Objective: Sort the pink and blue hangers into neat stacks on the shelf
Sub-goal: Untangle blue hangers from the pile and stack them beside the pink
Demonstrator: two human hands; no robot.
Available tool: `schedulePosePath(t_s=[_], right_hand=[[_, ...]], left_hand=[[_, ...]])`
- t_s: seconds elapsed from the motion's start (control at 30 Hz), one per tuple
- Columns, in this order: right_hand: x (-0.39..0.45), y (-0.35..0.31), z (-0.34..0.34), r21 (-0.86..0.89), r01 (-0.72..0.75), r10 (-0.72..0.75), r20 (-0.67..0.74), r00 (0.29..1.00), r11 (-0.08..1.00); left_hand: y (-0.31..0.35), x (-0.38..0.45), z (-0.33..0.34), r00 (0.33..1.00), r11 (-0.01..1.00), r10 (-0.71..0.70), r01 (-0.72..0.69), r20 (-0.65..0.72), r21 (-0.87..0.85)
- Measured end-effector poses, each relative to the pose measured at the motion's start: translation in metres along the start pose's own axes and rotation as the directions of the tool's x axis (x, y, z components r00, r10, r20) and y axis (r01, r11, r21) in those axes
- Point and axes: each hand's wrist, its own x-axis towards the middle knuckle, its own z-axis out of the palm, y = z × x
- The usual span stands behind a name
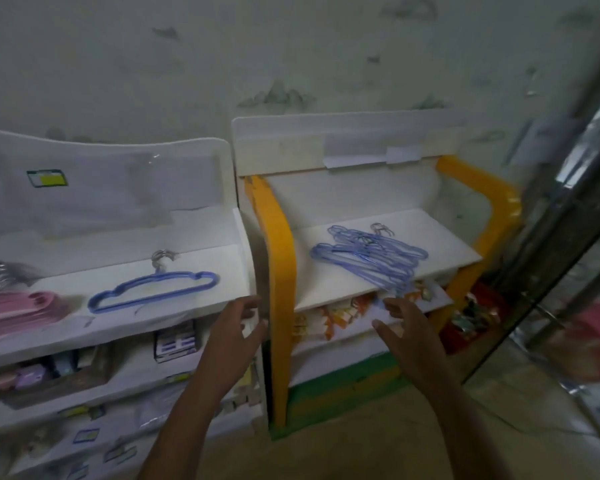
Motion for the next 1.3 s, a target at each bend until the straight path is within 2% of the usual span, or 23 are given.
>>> schedulePosePath(t_s=[0.23,0.53,0.77,1.0,1.3], right_hand=[[0.012,0.04,-0.041,-0.015,-0.085,0.084,-0.064,0.994,0.996],[0.083,0.087,-0.057,-0.04,-0.166,0.163,-0.087,0.983,0.985],[0.168,0.109,-0.067,-0.092,-0.169,0.159,-0.114,0.981,0.981],[0.214,0.139,-0.05,-0.066,-0.226,0.221,-0.078,0.972,0.972],[0.271,0.172,-0.046,-0.021,-0.187,0.188,0.023,0.982,0.982]], left_hand=[[0.032,0.035,0.054,0.994,0.999,0.023,-0.018,0.111,-0.042],[0.045,0.117,0.128,0.99,0.994,0.048,-0.033,0.135,-0.107],[0.046,0.199,0.173,0.993,0.991,0.043,-0.029,0.112,-0.13],[0.026,0.249,0.21,0.993,0.999,0.008,-0.002,0.119,-0.054],[0.007,0.294,0.246,0.994,0.995,-0.095,0.093,0.057,0.048]])
